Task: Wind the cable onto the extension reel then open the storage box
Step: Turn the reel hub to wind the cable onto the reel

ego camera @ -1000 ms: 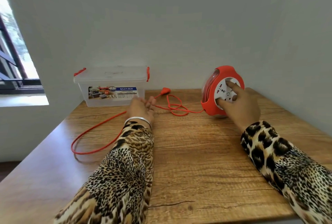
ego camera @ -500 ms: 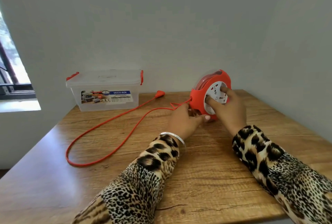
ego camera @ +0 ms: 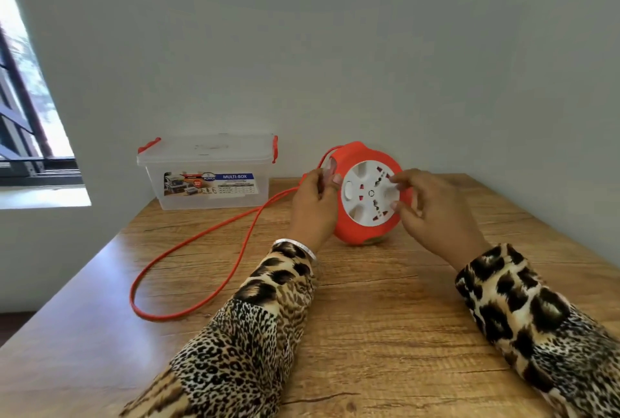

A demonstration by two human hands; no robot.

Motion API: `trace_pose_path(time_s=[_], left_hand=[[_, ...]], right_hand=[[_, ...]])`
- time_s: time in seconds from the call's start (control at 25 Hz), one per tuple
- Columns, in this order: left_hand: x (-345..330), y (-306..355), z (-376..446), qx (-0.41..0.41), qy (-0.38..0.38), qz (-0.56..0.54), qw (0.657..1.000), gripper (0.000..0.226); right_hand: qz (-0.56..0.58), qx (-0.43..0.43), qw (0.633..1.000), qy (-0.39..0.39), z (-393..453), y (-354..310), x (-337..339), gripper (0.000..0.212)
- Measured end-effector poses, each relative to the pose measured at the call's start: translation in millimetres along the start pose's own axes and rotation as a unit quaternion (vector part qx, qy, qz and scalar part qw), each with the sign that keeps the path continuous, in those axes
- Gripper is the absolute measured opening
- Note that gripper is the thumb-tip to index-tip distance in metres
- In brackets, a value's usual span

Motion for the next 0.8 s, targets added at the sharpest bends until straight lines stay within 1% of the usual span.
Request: trace_pose_path(time_s=[0.04, 0.08, 0.12, 0.2, 0.28, 0.32, 0.4, 0.48, 0.56, 0.68, 0.76, 0.8], left_hand=[[2.0, 2.4, 1.1, -0.011, -0.003, -0.001, 1.000, 0.035], [4.3, 6.1, 1.7, -0.028, -0.006, 0.005, 1.000, 0.034], [6.4, 9.9, 2.2, -0.052, -0.011, 0.014, 0.998, 0.034], [9.8, 15.8, 1.7, -0.088, -0.021, 0.041, 0.995, 0.036], [11.9, 19.1, 0.9, -0.098, -0.039, 0.052, 0.993, 0.037], [12.2, 19.5, 1.5, -0.094, -0.058, 0.044, 0.993, 0.037], [13.0, 20.0, 4.4, -0.070, -0.101, 0.008, 0.992, 0.036], [13.8, 21.1, 6.8, -0.040, -0.129, -0.026, 0.990, 0.034], [12.9, 23.7, 6.4, -0.030, -0.125, -0.027, 0.991, 0.033], [6.8, 27.1, 3.9, -0.034, -0.095, -0.028, 0.995, 0.032], [0.7, 27.2, 0.3, -0.048, -0.081, -0.032, 0.995, 0.033], [-3.1, 26.7, -2.7, -0.059, -0.067, -0.042, 0.995, 0.034]], right_hand=[[-0.047, 0.088, 0.995, -0.003, -0.9, -7.0, -2.0, 0.029], [-0.078, 0.156, 0.985, -0.016, -3.2, -14.6, -4.6, 0.033], [-0.103, 0.204, 0.973, -0.029, -5.7, -20.5, -8.7, 0.039], [-0.152, 0.250, 0.955, -0.055, -10.1, -29.5, -16.6, 0.047], [-0.202, 0.264, 0.941, -0.063, -11.9, -33.6, -23.4, 0.044], [-0.222, 0.267, 0.936, -0.060, -10.9, -33.5, -24.2, 0.051], [-0.251, 0.264, 0.930, -0.045, -9.0, -31.6, -24.0, 0.071], [-0.270, 0.257, 0.928, -0.022, -10.3, -32.9, -22.6, 0.074], [-0.279, 0.249, 0.927, 0.005, -12.0, -34.2, -20.7, 0.068], [-0.291, 0.218, 0.931, 0.036, -13.7, -31.7, -17.1, 0.052], [-0.292, 0.197, 0.934, 0.054, -13.6, -29.5, -14.7, 0.044], [-0.285, 0.178, 0.940, 0.059, -12.4, -28.5, -13.3, 0.044]])
Point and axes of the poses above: each hand's wrist, its own z-axis towards the middle knuckle, its own x-axis out of the back of the hand, y = z × x, the point moved 4 cm from there along z, towards the middle knuckle, and after that the axes turned 9 degrees about -x, right-handed, at the moved point
